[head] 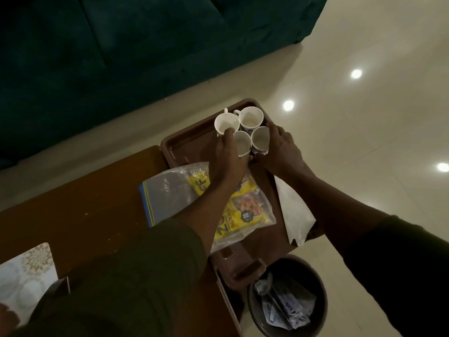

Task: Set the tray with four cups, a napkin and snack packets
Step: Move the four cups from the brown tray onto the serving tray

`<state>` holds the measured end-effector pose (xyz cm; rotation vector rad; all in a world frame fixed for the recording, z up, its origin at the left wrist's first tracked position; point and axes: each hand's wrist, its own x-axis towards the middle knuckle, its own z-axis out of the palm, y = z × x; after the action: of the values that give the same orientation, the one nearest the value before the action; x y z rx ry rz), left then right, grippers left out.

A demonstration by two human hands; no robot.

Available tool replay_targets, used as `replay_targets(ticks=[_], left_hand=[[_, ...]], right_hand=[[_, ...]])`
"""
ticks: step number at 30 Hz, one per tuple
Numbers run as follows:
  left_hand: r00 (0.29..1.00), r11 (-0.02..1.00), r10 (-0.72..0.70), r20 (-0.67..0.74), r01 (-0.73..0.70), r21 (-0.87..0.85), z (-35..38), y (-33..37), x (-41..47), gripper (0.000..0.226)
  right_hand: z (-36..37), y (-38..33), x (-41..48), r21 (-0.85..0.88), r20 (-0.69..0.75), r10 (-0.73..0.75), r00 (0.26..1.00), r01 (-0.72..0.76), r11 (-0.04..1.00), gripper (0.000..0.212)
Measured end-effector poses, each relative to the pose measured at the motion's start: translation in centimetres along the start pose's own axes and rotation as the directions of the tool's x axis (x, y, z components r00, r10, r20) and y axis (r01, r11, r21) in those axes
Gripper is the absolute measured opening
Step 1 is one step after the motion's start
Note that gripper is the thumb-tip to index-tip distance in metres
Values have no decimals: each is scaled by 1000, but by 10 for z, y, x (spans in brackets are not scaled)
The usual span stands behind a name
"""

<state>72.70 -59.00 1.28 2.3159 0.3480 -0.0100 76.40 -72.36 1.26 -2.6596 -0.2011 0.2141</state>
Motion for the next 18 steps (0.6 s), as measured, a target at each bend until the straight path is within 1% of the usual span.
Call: replay_targets(ticks=[3,6,9,13,16,18], left_hand=[[999,1000,-23,-44,24,7,8,0,2,67],[997,999,-2,-76,5,44,11,1,3,62],[994,1000,16,-107,-15,11,8,5,-2,62],[979,997,36,-199,-48,-56,-13,7,-17,61],[962,993,71,-264,-94,-73,-44,-1,-27,59],[948,993,73,-309,-97,-61,-68,-11,-32,58]], right_hand=[[4,1,2,23,-14,26,1000,-26,999,82],[4,4,-2,66,-27,39,999,-37,997,74],[-3,10,-11,94,-79,57,995,-49,994,63],[-20,1,-22,120,-173,42,984,-21,993,62],[-33,-22,-26,114,-207,21,978,2,993,62],[-39,-44,-27,115,-217,-21,976,47,992,65]])
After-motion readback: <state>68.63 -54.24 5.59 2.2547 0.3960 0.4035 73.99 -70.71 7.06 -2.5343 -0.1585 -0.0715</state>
